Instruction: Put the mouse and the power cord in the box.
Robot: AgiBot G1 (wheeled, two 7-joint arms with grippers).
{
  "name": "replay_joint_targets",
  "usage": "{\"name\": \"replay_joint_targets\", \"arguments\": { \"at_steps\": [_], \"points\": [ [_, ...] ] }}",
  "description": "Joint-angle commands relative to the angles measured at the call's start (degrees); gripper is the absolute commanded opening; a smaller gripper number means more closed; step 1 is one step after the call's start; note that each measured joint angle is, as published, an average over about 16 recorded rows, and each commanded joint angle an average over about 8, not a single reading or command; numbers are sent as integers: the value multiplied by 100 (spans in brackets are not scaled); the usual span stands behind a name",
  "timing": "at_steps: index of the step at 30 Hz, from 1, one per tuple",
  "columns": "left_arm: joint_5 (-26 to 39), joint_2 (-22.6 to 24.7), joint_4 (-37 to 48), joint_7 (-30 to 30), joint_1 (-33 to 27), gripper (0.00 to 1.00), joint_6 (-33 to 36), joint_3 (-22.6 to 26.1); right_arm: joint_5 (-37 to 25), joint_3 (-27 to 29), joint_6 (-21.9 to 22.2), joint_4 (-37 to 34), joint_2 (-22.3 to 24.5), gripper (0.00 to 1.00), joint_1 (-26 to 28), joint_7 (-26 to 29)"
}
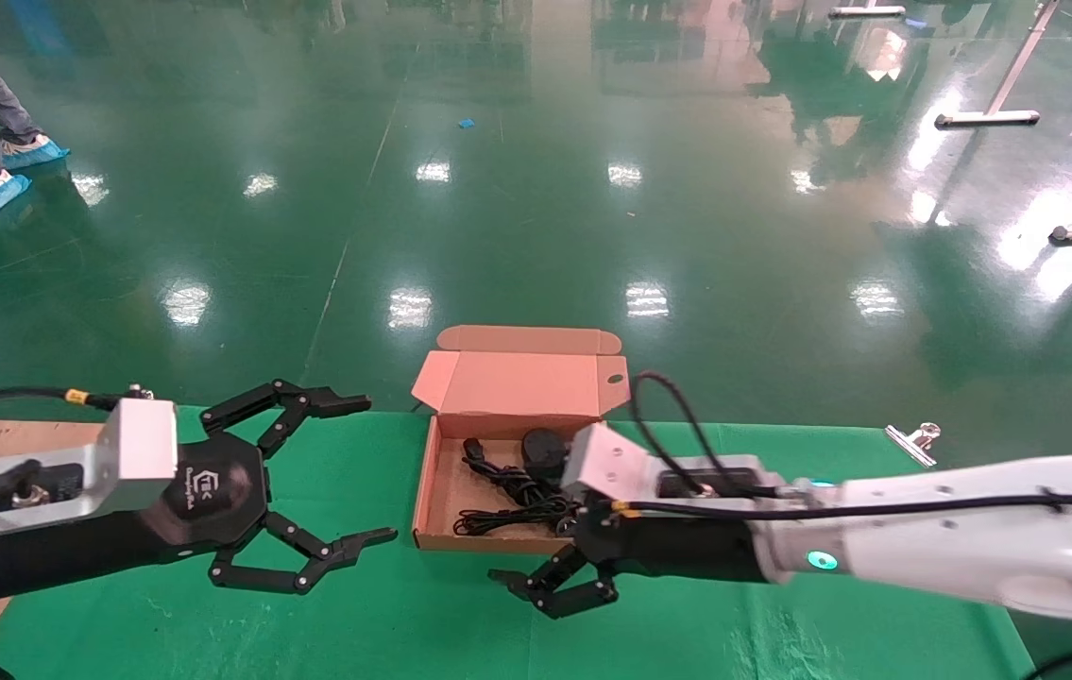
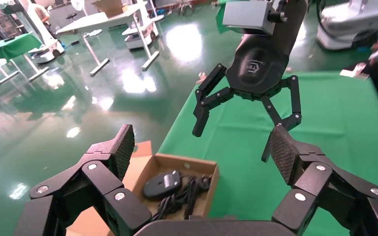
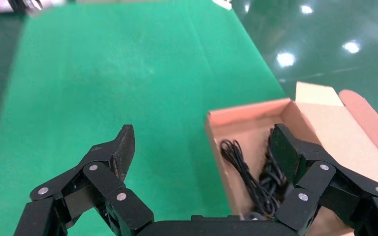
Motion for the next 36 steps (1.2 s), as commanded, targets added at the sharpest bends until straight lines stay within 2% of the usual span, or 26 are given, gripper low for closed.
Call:
{"name": "replay_joint_targets", "arguments": {
  "at_steps": [1, 28, 36],
  "points": [
    [-44, -60, -236, -234, 90, 100, -8, -90, 141, 212, -172, 123, 145, 100, -114, 51],
    [-640, -863, -3415, -3388, 1297, 100, -109, -1301, 2048, 3071, -2495, 1789, 2109, 100, -1655, 738],
    [-731, -987, -3964, -3872, 1490, 100, -117, -1494, 2400, 3594, -2919, 2093, 2466, 100, -1935, 853]
  ]
}}
